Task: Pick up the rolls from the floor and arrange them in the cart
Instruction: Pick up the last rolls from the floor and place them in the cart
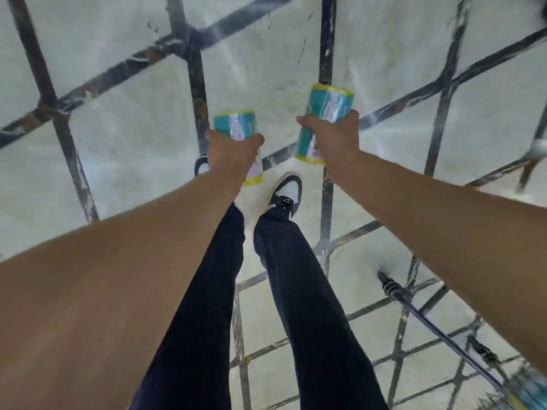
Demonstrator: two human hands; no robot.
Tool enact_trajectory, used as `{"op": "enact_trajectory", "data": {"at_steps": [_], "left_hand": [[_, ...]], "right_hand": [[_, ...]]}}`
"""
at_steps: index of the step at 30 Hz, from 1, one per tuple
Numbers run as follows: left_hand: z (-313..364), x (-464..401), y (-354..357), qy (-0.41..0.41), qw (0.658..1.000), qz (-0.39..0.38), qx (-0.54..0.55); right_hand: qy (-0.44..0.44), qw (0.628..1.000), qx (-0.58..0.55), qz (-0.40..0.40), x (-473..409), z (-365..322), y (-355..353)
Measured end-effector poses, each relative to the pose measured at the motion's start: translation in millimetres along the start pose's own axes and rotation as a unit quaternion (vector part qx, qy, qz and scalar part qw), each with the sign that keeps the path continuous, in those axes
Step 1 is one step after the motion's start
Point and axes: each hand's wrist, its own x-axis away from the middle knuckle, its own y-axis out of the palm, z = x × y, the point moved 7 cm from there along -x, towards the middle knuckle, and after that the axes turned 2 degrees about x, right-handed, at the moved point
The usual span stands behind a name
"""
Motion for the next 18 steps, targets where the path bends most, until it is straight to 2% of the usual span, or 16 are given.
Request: {"op": "enact_trajectory", "data": {"at_steps": [4,7,10,15,18], "left_hand": [[71,141,-68,0.071,0.997,-0.012,-0.015],[105,259,-121,0.117,0.993,-0.031,-0.003],[134,355,-151,0.164,0.986,-0.038,0.017],[128,487,-180,0.248,0.968,-0.043,0.001],[91,547,-174,0.253,0.965,-0.064,0.025]], "right_hand": [[-0.042,0.999,-0.033,0.001,131,-63,-88],[-0.065,0.996,-0.061,-0.018,245,-99,-154],[-0.108,0.990,-0.090,-0.002,331,-125,-218],[-0.143,0.983,-0.119,0.007,452,-103,-281],[-0.124,0.975,-0.186,0.022,510,-52,-326]]}}
